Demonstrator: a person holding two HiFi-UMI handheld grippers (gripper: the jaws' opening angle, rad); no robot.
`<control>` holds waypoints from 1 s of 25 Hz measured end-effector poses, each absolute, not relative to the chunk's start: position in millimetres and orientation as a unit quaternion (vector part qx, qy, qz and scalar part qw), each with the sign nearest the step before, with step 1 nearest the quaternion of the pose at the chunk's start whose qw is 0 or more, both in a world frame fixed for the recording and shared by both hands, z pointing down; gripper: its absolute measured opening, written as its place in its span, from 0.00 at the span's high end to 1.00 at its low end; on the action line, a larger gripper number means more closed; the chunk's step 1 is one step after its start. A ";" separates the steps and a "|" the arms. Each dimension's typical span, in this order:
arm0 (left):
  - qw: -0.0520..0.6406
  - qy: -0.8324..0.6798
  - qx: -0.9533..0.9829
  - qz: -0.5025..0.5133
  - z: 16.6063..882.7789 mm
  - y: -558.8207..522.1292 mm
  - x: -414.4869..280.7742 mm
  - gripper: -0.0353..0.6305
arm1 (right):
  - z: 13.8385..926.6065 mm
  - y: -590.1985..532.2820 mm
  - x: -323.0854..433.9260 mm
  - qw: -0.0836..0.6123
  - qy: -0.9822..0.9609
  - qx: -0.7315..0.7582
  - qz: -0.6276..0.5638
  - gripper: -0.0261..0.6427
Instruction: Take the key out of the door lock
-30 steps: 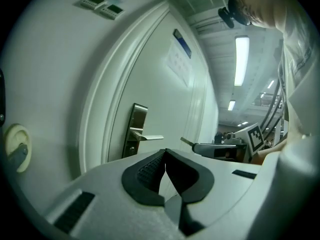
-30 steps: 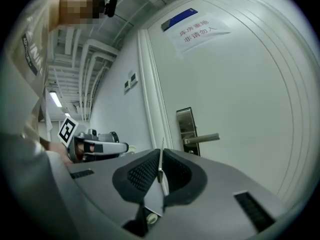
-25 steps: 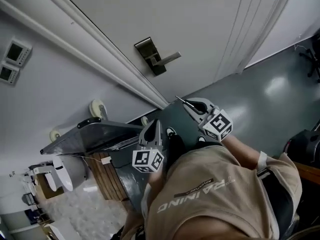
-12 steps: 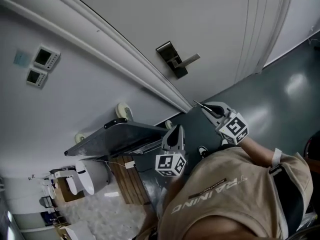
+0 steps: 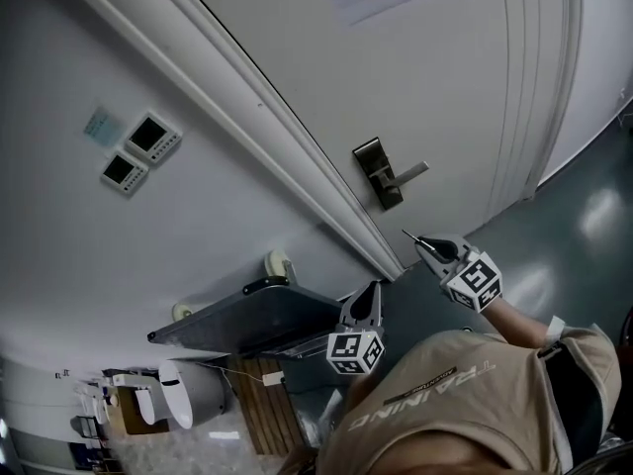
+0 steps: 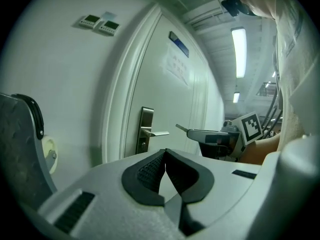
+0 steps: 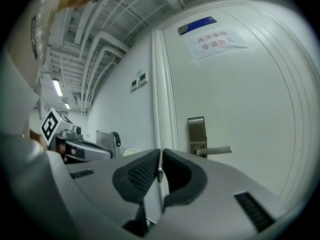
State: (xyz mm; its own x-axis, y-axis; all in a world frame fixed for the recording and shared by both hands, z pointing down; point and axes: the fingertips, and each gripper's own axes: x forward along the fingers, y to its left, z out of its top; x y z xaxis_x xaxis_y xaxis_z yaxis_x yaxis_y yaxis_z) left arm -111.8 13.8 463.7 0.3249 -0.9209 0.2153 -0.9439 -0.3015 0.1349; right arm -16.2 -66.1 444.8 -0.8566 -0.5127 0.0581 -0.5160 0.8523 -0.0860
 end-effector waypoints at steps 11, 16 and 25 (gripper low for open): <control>0.103 -0.556 0.824 0.046 451.8 -5.5 -102.4 0.93 | 460.8 -73.9 1.5 0.034 -0.956 0.284 0.071 0.92; 0.123 -0.581 0.802 0.058 468.5 15.5 -108.0 0.93 | 461.2 -65.6 -1.5 0.033 -0.960 0.270 0.067 0.92; 0.127 -0.579 0.803 0.060 472.3 32.6 -88.2 0.93 | 458.1 -43.6 18.2 0.025 -0.962 0.268 0.057 0.92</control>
State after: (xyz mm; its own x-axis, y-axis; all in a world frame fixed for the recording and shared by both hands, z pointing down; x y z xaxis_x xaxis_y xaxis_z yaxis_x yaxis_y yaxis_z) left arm -88.2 32.6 472.3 0.3218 -0.9148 0.2441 -0.9455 -0.2969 0.1340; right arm 18.2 -43.6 458.1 -0.8556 -0.5117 0.0784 -0.5174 0.8502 -0.0968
